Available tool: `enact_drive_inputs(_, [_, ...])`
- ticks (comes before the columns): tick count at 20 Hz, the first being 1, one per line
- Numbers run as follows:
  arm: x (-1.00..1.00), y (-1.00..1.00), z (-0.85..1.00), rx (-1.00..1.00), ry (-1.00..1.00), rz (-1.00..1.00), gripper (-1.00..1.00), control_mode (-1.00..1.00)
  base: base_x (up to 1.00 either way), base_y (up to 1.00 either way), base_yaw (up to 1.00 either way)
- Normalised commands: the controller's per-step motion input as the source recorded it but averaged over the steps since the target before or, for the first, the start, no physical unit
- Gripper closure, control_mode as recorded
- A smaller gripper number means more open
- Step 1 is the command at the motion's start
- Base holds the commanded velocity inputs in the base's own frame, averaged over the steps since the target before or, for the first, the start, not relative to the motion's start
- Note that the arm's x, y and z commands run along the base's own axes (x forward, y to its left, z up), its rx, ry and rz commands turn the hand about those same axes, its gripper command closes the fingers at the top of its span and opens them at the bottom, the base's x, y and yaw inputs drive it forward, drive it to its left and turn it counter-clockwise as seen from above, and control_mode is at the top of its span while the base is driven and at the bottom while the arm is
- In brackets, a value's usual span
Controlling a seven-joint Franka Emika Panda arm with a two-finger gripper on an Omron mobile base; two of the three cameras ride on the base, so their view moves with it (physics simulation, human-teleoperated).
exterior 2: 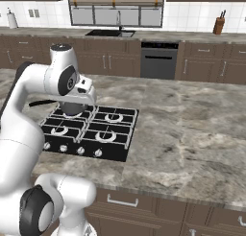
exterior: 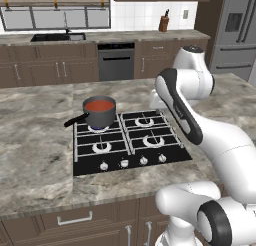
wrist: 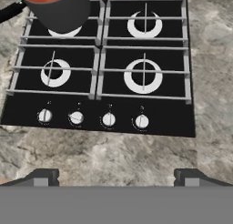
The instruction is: Wait until the marinara sauce is simmered to a deep red color and then turn off the stove.
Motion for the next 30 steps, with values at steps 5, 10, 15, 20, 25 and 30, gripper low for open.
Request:
enact_drive_inputs(5, [0.00, 0.80, -0.18, -0.03, 0.00, 0.11, -1.00, -1.00, 0.00, 0.00, 0.00])
enact_drive_inputs(10, [0.00, 0.74, -0.29, -0.03, 0.00, 0.15, -1.00, -1.00, 0.00, 0.00, 0.00])
enact_drive_inputs(15, [0.00, 0.43, -0.42, -0.09, 0.00, 0.20, -1.00, -1.00, 0.00, 0.00, 0.00])
enact_drive_inputs(20, [0.00, 0.07, -0.33, -0.14, 0.00, 0.26, -1.00, -1.00, 0.00, 0.00, 0.00])
enact_drive_inputs(25, [0.00, 0.00, -0.29, -0.05, 0.00, 0.25, -1.00, -1.00, 0.00, 0.00, 0.00])
enact_drive_inputs(30, [0.00, 0.00, -0.24, 0.00, 0.00, 0.20, -1.00, -1.00, 0.00, 0.00, 0.00])
